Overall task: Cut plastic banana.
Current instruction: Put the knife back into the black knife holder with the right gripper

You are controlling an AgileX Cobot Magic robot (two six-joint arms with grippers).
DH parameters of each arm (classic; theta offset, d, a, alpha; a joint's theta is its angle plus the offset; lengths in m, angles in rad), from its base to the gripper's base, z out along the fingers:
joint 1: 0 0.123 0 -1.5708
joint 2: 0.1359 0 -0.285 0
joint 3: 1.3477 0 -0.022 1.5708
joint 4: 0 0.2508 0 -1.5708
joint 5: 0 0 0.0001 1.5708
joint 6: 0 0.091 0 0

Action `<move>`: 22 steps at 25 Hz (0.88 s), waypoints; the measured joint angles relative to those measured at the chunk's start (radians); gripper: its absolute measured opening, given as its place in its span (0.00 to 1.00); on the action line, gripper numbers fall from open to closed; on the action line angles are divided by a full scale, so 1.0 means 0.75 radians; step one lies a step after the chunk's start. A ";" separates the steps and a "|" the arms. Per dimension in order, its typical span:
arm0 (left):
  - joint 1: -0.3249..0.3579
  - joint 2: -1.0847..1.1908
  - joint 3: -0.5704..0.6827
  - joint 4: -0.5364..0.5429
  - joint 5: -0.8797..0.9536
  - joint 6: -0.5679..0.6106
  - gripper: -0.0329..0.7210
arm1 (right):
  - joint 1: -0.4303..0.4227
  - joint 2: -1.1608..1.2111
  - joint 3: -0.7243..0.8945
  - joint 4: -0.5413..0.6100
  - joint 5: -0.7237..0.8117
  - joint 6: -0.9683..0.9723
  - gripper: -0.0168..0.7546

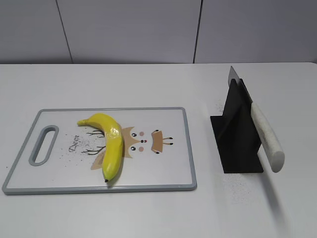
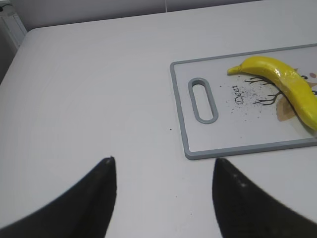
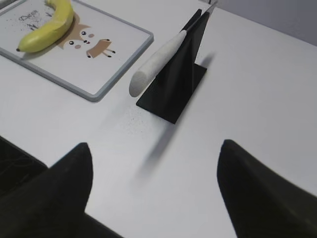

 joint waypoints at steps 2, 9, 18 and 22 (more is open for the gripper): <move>0.000 0.000 0.000 0.000 0.000 0.000 0.82 | -0.013 -0.027 0.000 0.000 0.000 0.000 0.79; 0.000 0.000 0.000 -0.003 0.000 0.000 0.82 | -0.226 -0.034 0.000 0.006 0.000 0.000 0.79; 0.000 0.000 0.000 -0.003 0.000 0.000 0.82 | -0.580 -0.034 0.000 0.009 0.000 0.002 0.78; 0.000 0.000 0.000 -0.003 0.000 0.000 0.82 | -0.584 -0.034 0.000 0.009 0.000 0.002 0.78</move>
